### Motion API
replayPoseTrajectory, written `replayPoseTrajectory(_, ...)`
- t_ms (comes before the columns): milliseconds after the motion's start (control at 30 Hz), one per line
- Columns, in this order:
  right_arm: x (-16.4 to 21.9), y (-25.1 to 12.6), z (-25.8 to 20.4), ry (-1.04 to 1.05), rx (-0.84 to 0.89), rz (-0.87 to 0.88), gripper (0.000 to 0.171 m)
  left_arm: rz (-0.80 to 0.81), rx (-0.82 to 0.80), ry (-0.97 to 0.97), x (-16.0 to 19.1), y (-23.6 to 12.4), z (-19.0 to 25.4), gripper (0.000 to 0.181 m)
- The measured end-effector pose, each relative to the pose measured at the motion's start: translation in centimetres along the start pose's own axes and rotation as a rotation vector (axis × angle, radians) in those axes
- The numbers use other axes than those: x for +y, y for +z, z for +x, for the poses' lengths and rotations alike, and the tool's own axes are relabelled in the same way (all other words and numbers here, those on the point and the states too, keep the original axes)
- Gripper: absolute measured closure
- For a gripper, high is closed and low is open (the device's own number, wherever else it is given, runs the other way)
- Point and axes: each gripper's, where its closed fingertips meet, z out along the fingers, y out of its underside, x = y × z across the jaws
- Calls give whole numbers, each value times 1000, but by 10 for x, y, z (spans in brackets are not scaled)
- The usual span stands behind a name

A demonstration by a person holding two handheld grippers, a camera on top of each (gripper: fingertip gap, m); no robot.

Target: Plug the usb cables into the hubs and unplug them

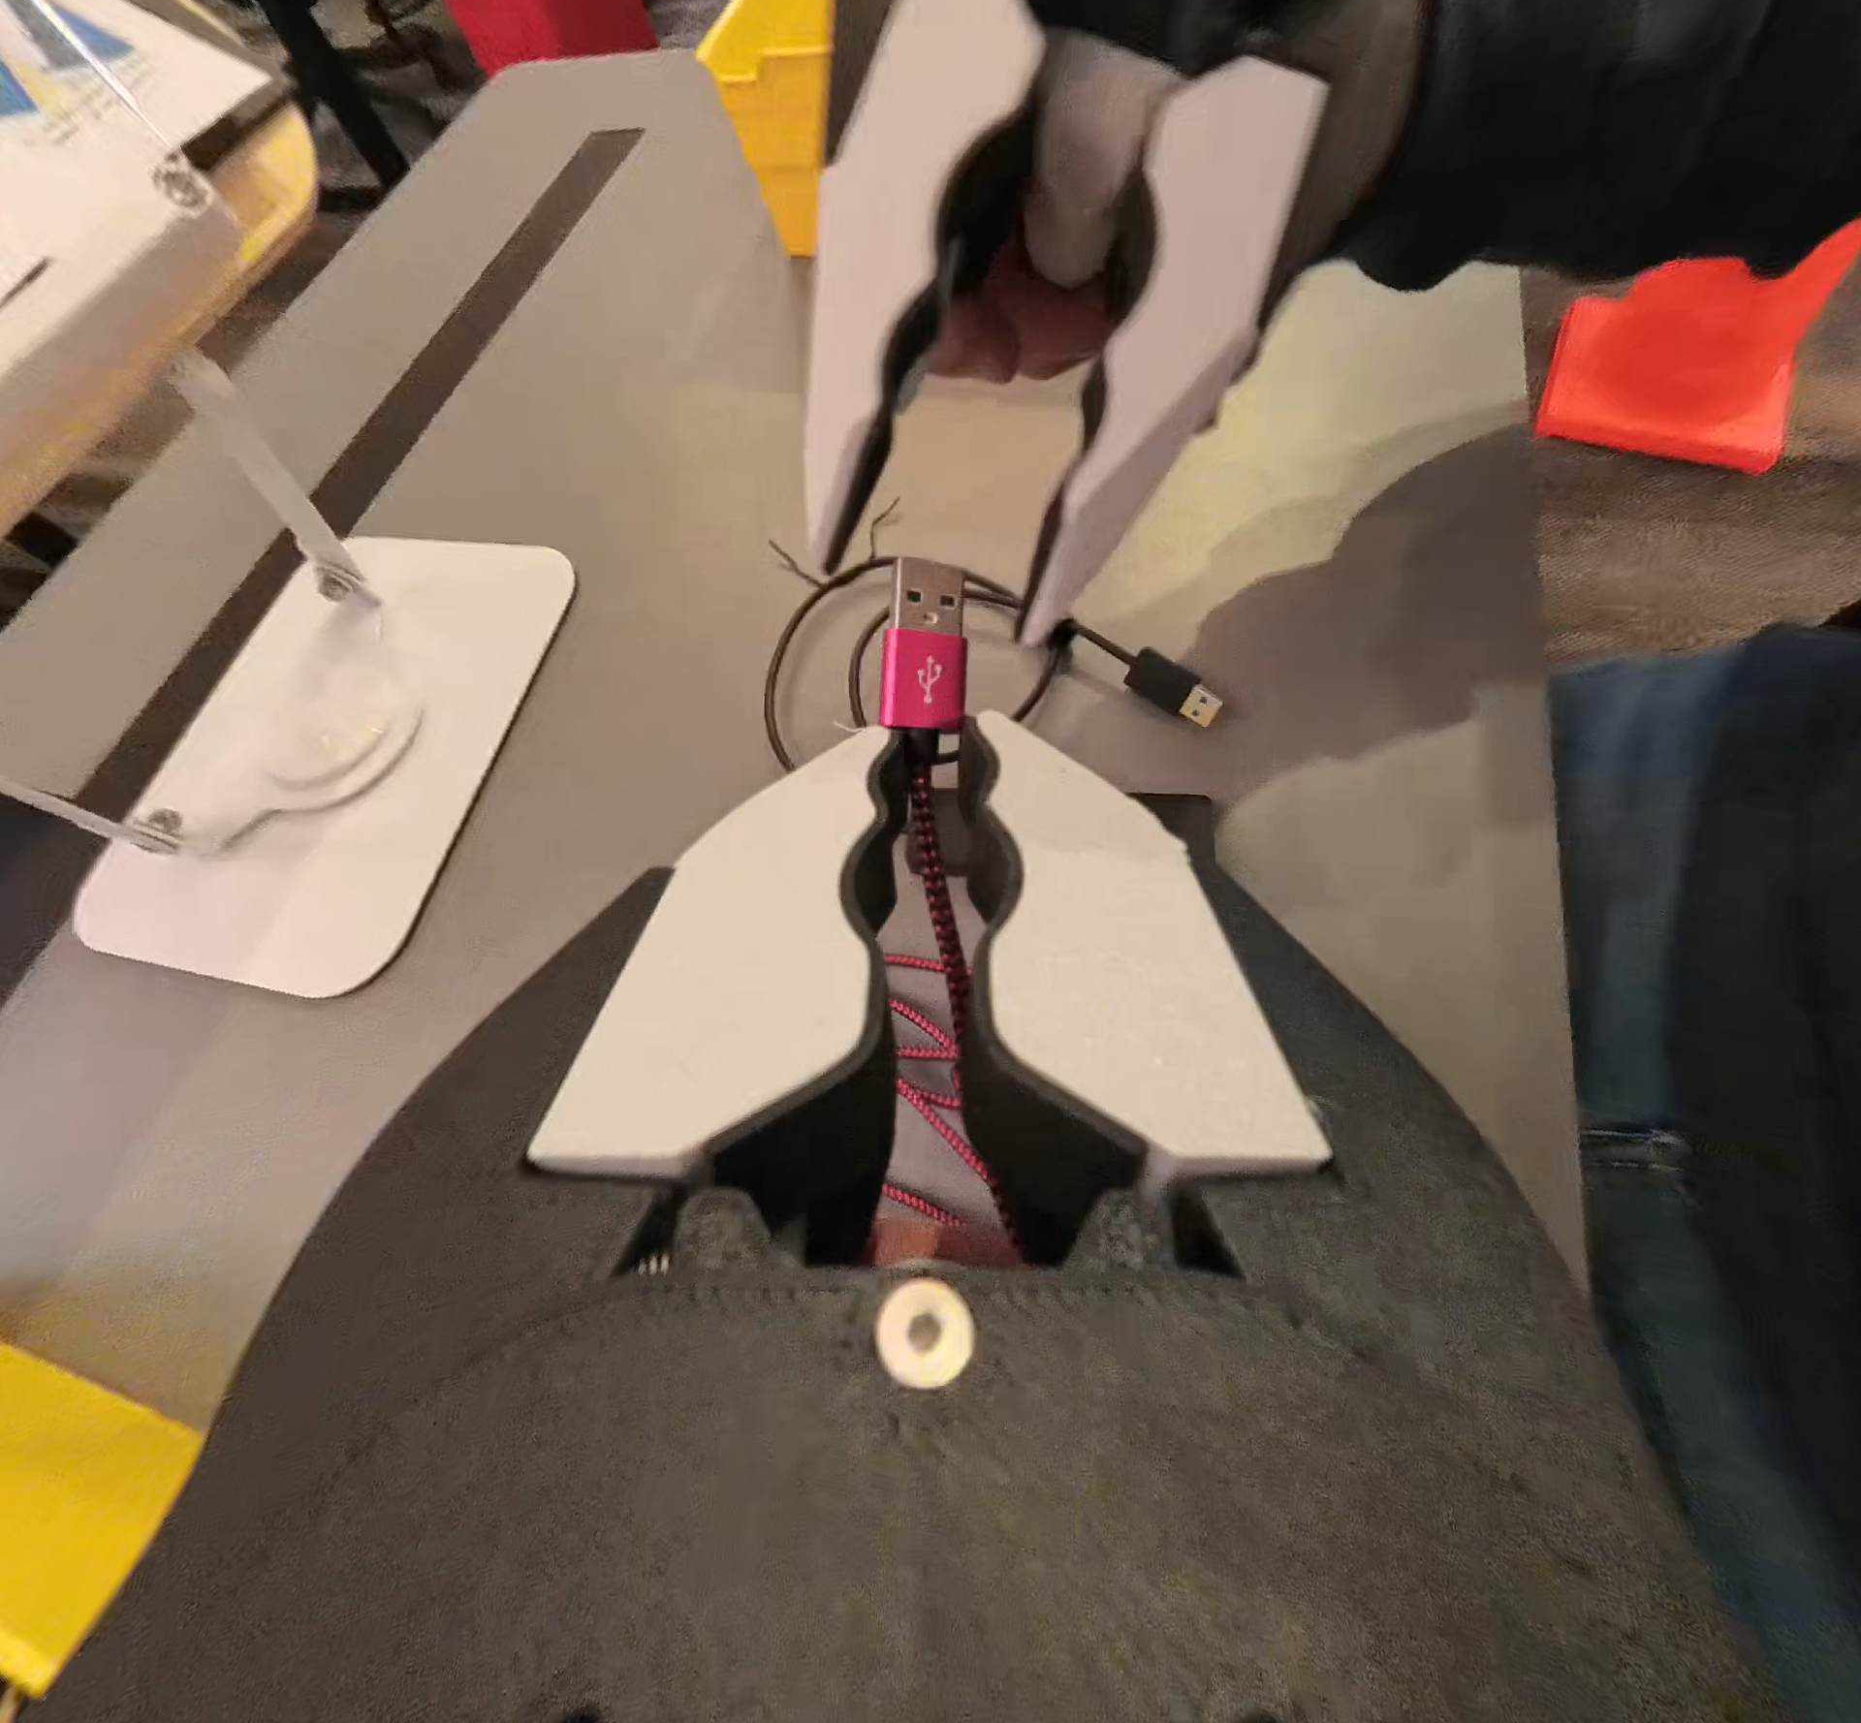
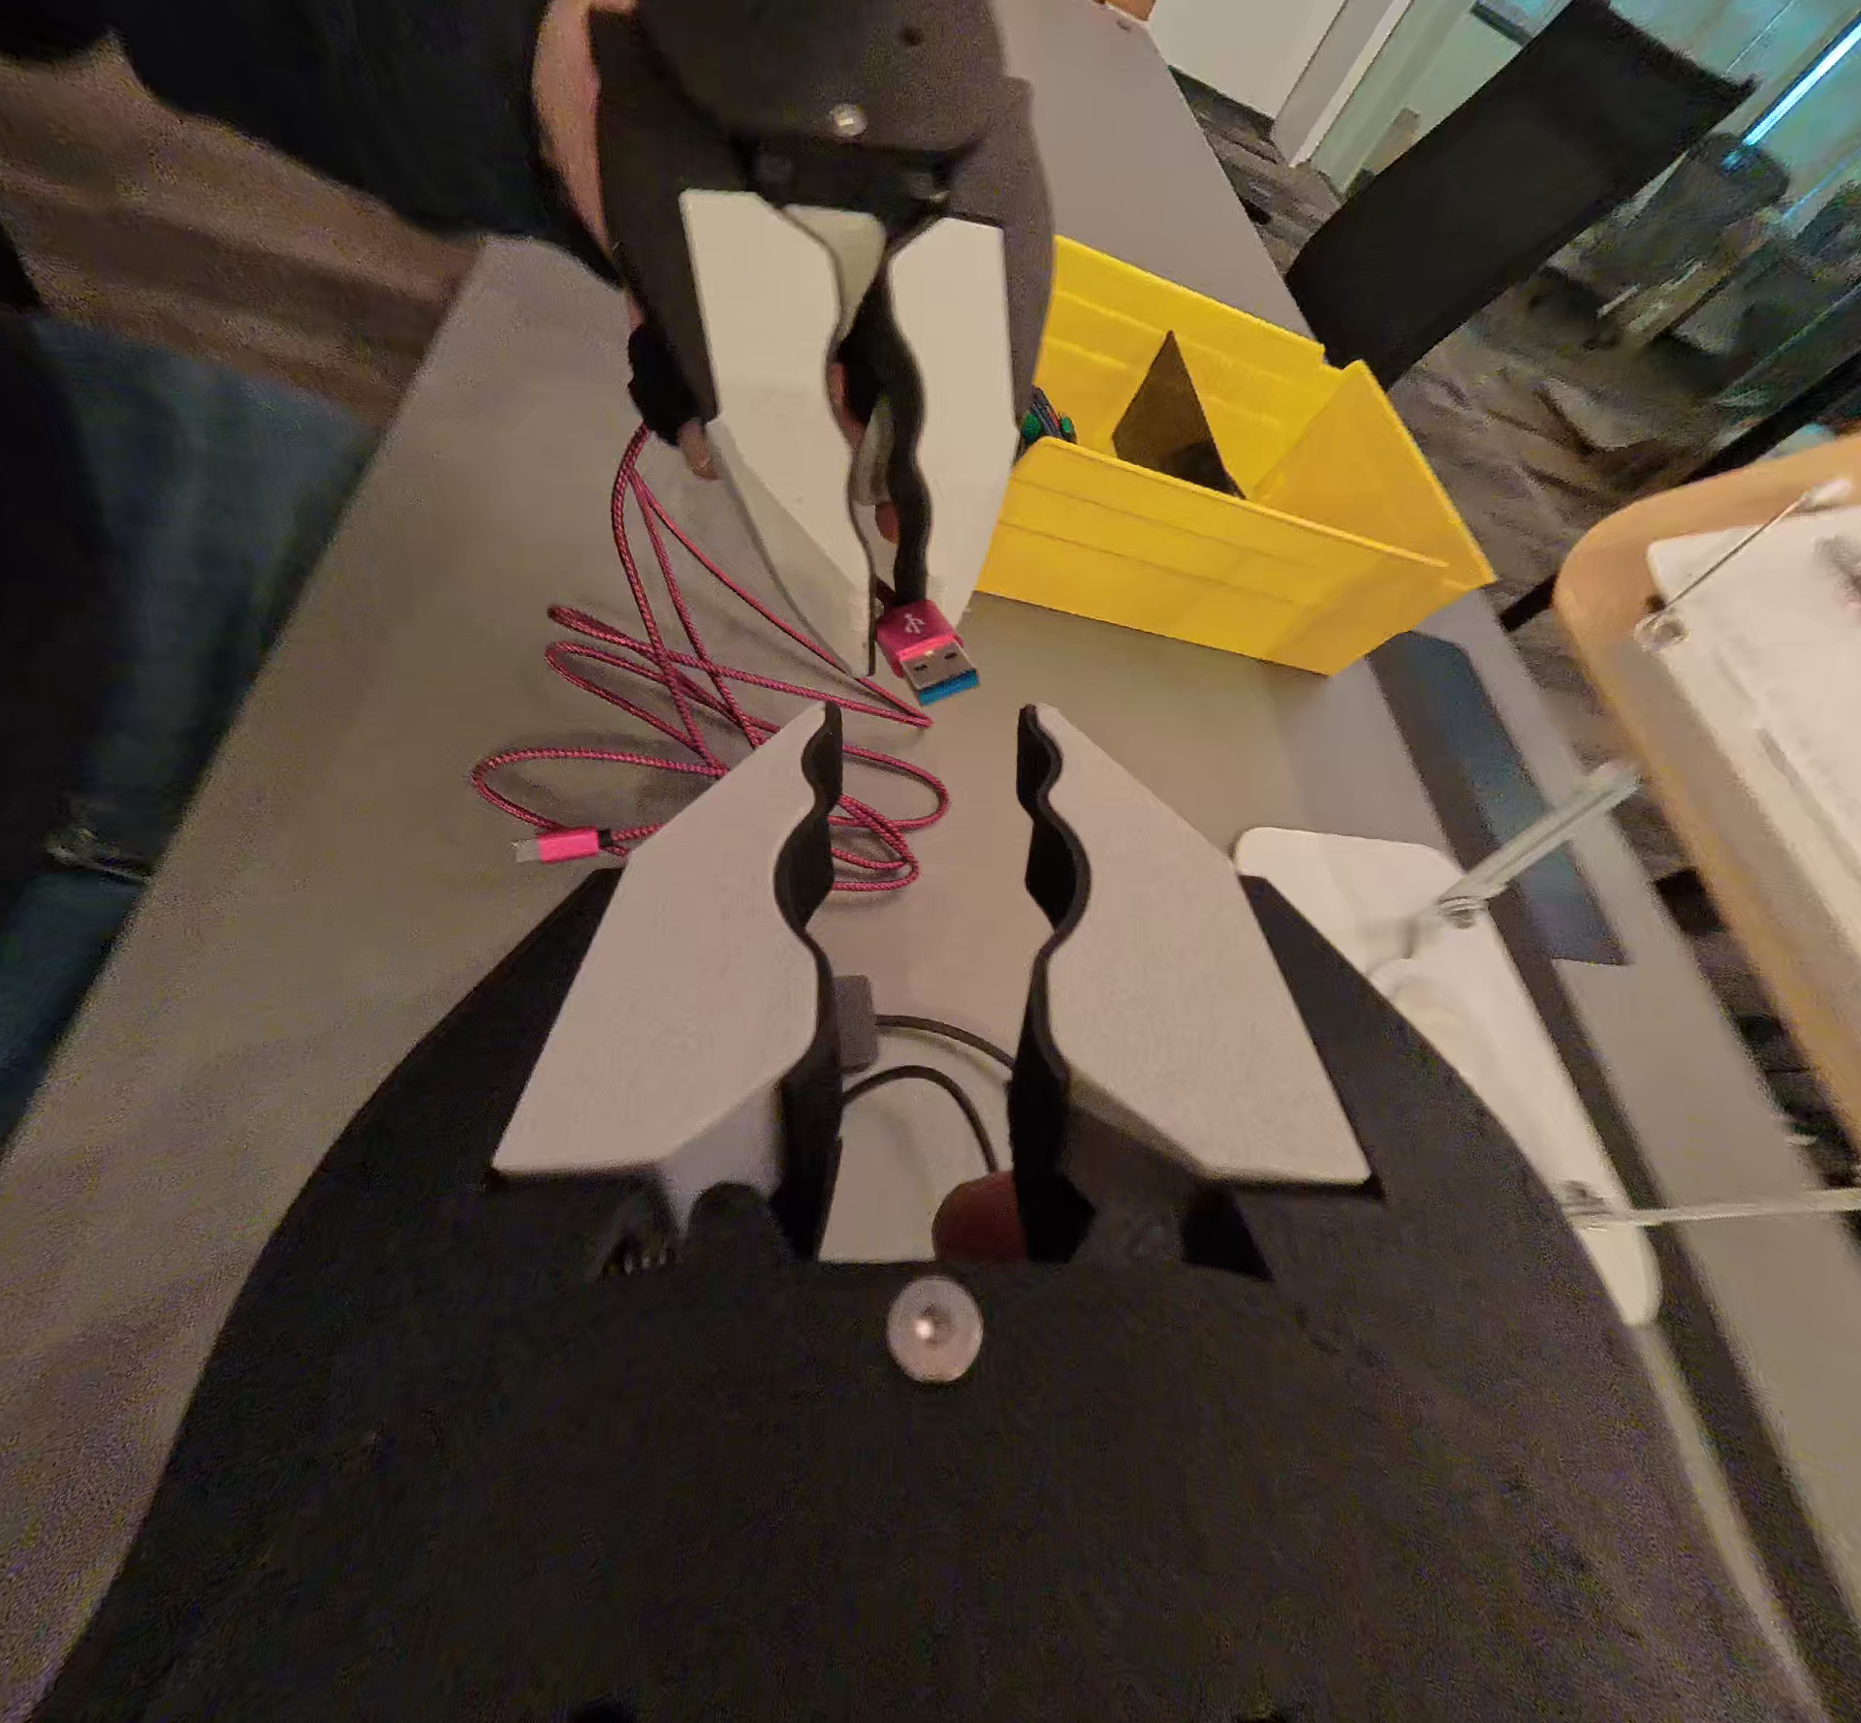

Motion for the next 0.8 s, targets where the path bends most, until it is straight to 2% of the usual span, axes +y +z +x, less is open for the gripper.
replayPoseTrajectory(67, -2, 3, -5, -75, 10, -23, 144, -14, 43, -42, 0, 1, 1, 172)
replayPoseTrajectory(167, -6, 3, -7, -37, -28, 1, 152, -54, 62, -23, 3, 4, 4, 172)
replayPoseTrajectory(233, -5, 2, -5, -50, -25, -2, 150, -61, 86, -21, 3, 5, 8, 172)
replayPoseTrajectory(433, -4, -2, -12, -126, -93, -32, 160, -53, 163, -52, -1, 5, 12, 172)
replayPoseTrajectory(600, -14, -9, -7, 87, -137, 125, 161, 42, 152, -20, -17, 0, 8, 171)
replayPoseTrajectory(700, -19, -14, -5, 214, -163, 253, 161, 115, 121, 8, -27, -5, 0, 157)
replayPoseTrajectory(800, -23, -16, -3, 316, -186, 384, 161, 204, 182, -7, -41, -11, -7, 146)
